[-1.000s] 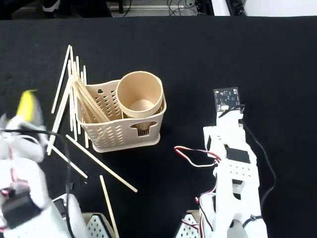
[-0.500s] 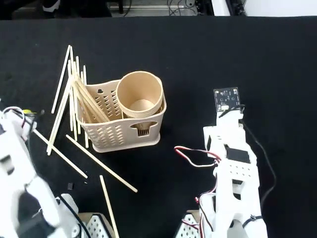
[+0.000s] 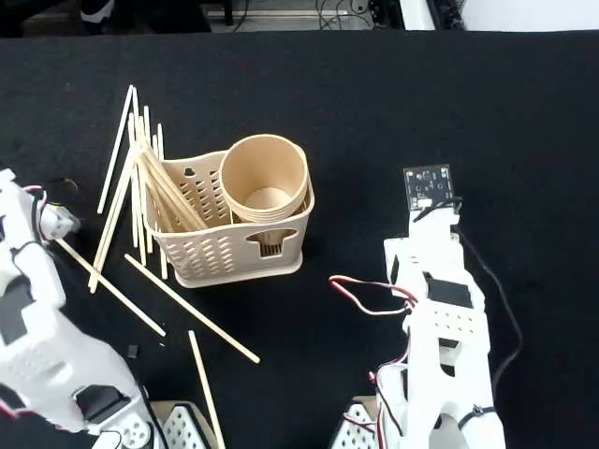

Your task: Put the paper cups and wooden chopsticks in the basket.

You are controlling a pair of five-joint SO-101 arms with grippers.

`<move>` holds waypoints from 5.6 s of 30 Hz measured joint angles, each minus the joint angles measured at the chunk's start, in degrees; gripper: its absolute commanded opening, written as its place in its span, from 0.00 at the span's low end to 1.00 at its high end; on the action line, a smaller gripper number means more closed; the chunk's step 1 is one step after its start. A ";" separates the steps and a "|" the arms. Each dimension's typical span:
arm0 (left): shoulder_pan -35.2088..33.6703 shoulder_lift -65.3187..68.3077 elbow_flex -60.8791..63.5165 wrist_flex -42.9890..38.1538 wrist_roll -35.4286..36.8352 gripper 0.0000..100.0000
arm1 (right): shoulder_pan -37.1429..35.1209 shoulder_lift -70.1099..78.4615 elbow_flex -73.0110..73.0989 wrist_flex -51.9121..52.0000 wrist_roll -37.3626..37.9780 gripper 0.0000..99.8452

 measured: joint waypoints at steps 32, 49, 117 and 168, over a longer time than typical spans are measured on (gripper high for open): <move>6.68 -48.88 -24.79 18.99 -5.10 0.03 | 0.00 0.00 0.00 0.00 0.00 0.01; -4.84 -34.64 18.81 1.93 -5.98 0.23 | 0.00 0.00 0.00 0.00 0.00 0.01; 18.29 -82.73 20.48 4.57 15.03 0.28 | 0.00 0.00 0.00 0.00 0.00 0.01; 20.13 -0.18 -1.58 21.10 12.84 0.03 | 0.09 0.00 0.00 0.00 0.00 0.01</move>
